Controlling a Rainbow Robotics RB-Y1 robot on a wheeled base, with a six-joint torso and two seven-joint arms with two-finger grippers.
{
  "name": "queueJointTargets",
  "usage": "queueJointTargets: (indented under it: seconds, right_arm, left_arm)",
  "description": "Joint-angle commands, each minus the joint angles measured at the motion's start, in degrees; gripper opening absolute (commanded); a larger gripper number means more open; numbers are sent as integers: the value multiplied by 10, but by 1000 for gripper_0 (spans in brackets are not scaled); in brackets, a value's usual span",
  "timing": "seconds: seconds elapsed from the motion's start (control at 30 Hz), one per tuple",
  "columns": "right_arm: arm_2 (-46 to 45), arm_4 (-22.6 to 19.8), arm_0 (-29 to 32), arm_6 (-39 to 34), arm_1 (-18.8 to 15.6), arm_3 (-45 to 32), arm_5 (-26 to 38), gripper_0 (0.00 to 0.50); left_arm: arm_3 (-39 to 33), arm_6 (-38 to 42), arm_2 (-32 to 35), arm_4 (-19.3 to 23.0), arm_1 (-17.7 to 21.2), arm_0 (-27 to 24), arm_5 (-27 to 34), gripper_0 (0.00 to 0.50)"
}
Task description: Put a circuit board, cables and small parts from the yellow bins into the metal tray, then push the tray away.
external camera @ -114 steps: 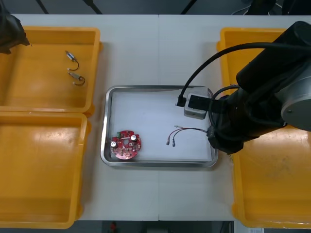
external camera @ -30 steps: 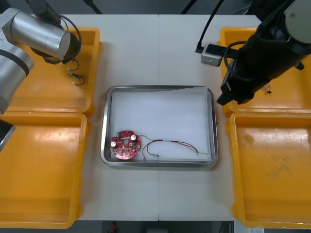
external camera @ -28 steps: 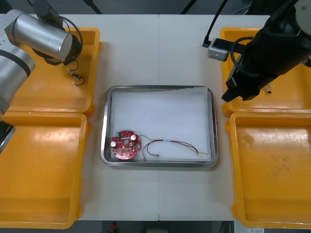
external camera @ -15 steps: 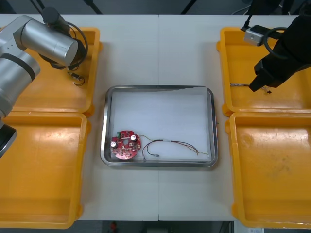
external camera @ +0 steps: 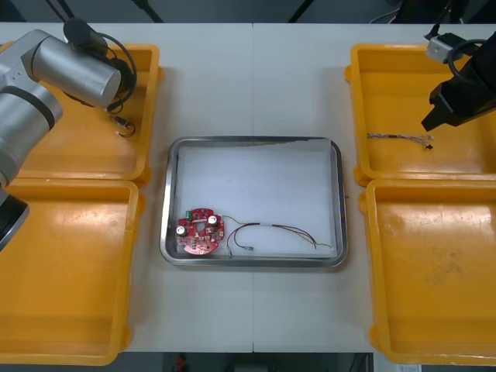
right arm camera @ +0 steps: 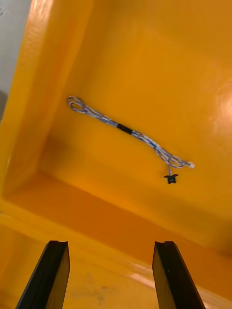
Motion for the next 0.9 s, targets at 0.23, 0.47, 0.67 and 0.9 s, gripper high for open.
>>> queueJointTargets:
  seconds: [0.23,0.47,0.67,0.9]
  right_arm:
    - [3,0,-19,227,-21,73,-53,500]
    - [69,-11,-33,382,-19,100,-126,500]
    - [128,-24,-55,467,-7,134,-182,500]
    - [179,-41,-82,550,18,185,-237,500]
  left_arm:
    - [1,27,-11,5,-9,-19,9,0]
    - [-35,-10,-11,43,17,-29,89,0]
    - [-86,-72,-11,116,61,-47,199,0]
    - [-135,-138,-11,195,124,-82,303,0]
